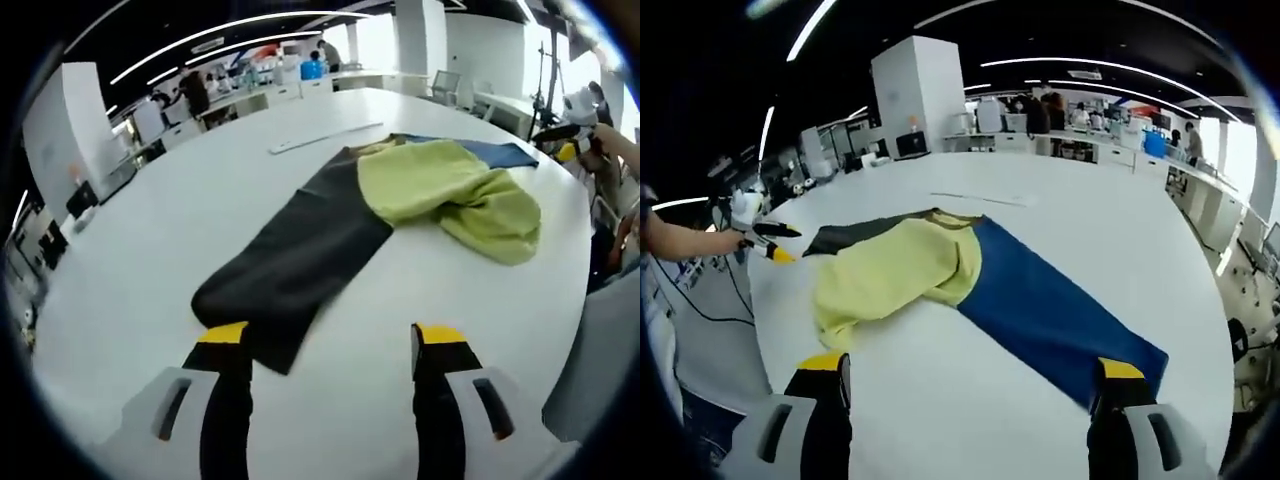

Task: Fold the garment on the visible template until the final outline fits inside the template.

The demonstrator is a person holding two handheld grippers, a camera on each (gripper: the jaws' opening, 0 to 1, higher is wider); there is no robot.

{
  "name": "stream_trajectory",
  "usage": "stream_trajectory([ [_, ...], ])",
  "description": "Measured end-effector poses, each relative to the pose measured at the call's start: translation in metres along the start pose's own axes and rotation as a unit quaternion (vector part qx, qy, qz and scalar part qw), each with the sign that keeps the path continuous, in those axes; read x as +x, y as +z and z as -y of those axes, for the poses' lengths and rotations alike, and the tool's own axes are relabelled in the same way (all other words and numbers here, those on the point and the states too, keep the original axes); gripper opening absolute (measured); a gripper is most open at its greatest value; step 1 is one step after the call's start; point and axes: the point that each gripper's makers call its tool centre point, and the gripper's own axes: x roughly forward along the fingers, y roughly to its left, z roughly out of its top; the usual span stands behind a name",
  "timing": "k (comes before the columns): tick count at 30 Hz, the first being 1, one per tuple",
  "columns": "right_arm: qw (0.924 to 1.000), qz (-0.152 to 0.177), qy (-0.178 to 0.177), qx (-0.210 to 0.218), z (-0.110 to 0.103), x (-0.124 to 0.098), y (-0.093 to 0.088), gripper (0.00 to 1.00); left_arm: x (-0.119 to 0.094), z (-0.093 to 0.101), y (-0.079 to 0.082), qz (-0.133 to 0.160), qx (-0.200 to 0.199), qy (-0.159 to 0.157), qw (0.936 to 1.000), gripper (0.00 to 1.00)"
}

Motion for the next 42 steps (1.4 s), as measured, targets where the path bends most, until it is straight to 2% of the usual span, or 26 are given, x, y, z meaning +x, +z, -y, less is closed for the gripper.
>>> stream_trajectory([
  [10, 0.9990, 0.017, 0.034, -0.025, -0.033, -0.003, 0.009, 0.99, -0.006, 0.046, 0.022, 0.030, 0.007, -0.042, 0.9986, 0.55],
  [13, 0.9982, 0.019, 0.047, -0.031, -0.036, -0.002, 0.008, 0.99, -0.007, 0.062, 0.030, 0.044, -0.018, -0.061, 0.9970, 0.54],
  [15, 0.9978, 0.020, 0.054, -0.033, -0.039, -0.001, 0.007, 0.99, -0.008, 0.069, 0.034, 0.049, -0.021, -0.062, 0.9967, 0.54],
  [19, 0.9969, 0.022, 0.064, -0.039, -0.049, 0.001, 0.004, 0.99, -0.007, 0.088, 0.041, 0.052, 0.006, -0.075, 0.9958, 0.51],
  [26, 0.9945, 0.021, 0.088, -0.053, -0.067, 0.000, 0.000, 0.99, -0.007, 0.122, 0.056, 0.065, 0.021, -0.105, 0.9922, 0.44],
  [27, 0.9942, 0.021, 0.090, -0.054, -0.070, 0.000, 0.000, 0.99, -0.007, 0.129, 0.058, 0.065, 0.012, -0.113, 0.9914, 0.43],
  [29, 0.9937, 0.020, 0.095, -0.056, -0.074, 0.001, -0.001, 0.99, -0.007, 0.149, 0.064, 0.069, 0.037, -0.136, 0.9876, 0.40],
  [31, 0.9935, 0.023, 0.096, -0.056, -0.079, 0.001, -0.001, 0.99, -0.007, 0.164, 0.071, 0.076, 0.046, -0.154, 0.9841, 0.39],
  [34, 0.9932, 0.023, 0.099, -0.056, -0.085, 0.002, -0.002, 0.99, -0.004, 0.180, 0.078, 0.081, 0.047, -0.170, 0.9810, 0.37],
  [37, 0.9928, 0.023, 0.102, -0.058, -0.089, 0.002, -0.002, 0.99, 0.000, 0.193, 0.082, 0.080, 0.072, -0.179, 0.9779, 0.34],
  [39, 0.9923, 0.022, 0.105, -0.063, -0.093, 0.001, -0.003, 0.99, 0.001, 0.210, 0.086, 0.082, 0.077, -0.200, 0.9734, 0.32],
  [42, 0.9917, 0.020, 0.108, -0.066, -0.096, 0.002, -0.004, 0.99, 0.004, 0.222, 0.089, 0.080, 0.090, -0.208, 0.9706, 0.31],
])
